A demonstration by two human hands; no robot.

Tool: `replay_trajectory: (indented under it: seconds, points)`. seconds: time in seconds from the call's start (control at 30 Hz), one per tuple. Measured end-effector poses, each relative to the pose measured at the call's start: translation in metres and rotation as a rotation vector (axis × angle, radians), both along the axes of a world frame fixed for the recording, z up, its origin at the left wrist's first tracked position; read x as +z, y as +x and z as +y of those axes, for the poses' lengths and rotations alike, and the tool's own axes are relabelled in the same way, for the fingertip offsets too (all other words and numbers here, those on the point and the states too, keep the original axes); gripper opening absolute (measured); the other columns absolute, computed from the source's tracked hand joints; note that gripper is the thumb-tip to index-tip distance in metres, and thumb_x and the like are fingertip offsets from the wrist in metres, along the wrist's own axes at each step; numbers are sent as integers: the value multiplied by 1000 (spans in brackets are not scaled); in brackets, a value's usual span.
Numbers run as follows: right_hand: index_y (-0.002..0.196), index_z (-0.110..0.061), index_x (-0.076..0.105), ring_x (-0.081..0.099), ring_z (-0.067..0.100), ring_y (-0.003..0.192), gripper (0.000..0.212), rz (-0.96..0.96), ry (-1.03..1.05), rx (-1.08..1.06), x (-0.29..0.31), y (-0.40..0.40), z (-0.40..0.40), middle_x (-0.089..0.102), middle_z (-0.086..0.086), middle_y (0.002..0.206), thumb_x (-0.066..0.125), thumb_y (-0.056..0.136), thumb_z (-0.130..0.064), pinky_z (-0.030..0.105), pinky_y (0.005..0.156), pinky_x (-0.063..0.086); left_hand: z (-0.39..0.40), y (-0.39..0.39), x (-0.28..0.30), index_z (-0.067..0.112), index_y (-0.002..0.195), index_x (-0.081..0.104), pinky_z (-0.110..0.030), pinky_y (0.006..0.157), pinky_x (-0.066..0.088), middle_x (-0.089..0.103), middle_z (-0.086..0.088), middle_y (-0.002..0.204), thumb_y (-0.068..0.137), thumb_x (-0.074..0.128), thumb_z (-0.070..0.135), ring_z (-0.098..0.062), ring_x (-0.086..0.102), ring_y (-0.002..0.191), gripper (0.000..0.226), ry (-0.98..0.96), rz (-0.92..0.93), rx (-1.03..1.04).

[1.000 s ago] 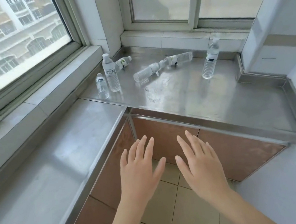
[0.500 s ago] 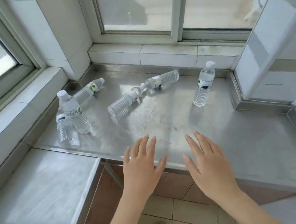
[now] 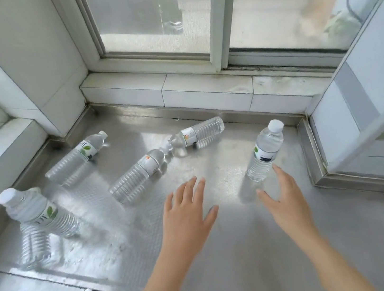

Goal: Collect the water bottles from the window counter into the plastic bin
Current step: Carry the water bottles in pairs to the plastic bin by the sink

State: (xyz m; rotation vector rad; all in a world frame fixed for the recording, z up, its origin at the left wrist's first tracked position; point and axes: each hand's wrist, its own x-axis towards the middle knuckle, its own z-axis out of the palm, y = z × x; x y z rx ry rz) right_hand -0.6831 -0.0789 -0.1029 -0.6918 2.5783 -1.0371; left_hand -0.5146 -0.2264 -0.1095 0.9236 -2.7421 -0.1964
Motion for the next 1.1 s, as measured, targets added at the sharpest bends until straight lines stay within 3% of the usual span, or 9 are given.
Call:
replay_trajectory:
  seconds: [0.07,0.13,0.3,0.43,0.6,0.8,0.93,1.1]
  points:
    - [145,-25,33,41,16,133,71,-231,-174,-113,-10,-32,-10,45,-2,142,69,85,-19,27,98,31,-10,-19,-5,18,131,62,-43,91,55,65,0,133,86,39,55,-21,66,114,63,7,-38,8]
    - [145,-27,31,44,16,131,77,-339,-282,-182,-23,-59,-17,47,-7,137,73,82,-13,28,99,31,-15,-36,-12,19,136,58,-42,95,52,61,1,138,87,36,56,-21,63,119,65,43,-78,19]
    - [142,-25,37,50,14,125,81,-362,-337,-142,-45,-102,-32,51,-9,134,79,75,-5,39,109,35,-18,-64,-26,19,132,61,-41,91,54,64,2,133,86,39,56,-19,65,115,62,55,-107,48]
    - [131,-26,50,53,10,124,71,-406,-408,-74,-52,-109,-38,60,-9,131,82,72,-4,41,109,37,-21,-67,-34,18,126,64,-41,88,55,66,0,130,85,41,55,-21,67,111,61,39,-112,79]
    - [122,-23,58,58,12,118,67,-418,-505,-137,-51,-109,-46,64,-6,123,84,65,1,44,106,43,-28,-59,-38,18,127,64,-42,89,55,66,0,130,85,41,57,-23,67,111,61,88,-157,145]
    - [125,-28,59,63,14,108,75,-445,-559,-227,-40,-95,-52,68,-4,118,88,60,-4,41,97,50,-35,-38,-37,18,133,59,-43,95,51,62,0,136,86,40,57,-24,62,120,64,170,-138,228]
    - [126,-26,60,63,3,93,74,-519,-606,-213,-25,-75,-56,68,1,116,85,63,1,18,76,51,-54,-19,-39,19,141,51,-43,104,42,55,1,143,87,39,60,-25,52,130,68,229,-113,301]
    - [123,-27,61,64,13,102,72,-545,-573,-140,-10,-42,-72,72,1,108,86,61,-1,10,67,50,-103,-3,-41,17,146,45,-44,106,38,49,-3,147,85,72,36,-29,46,134,69,257,-46,396]
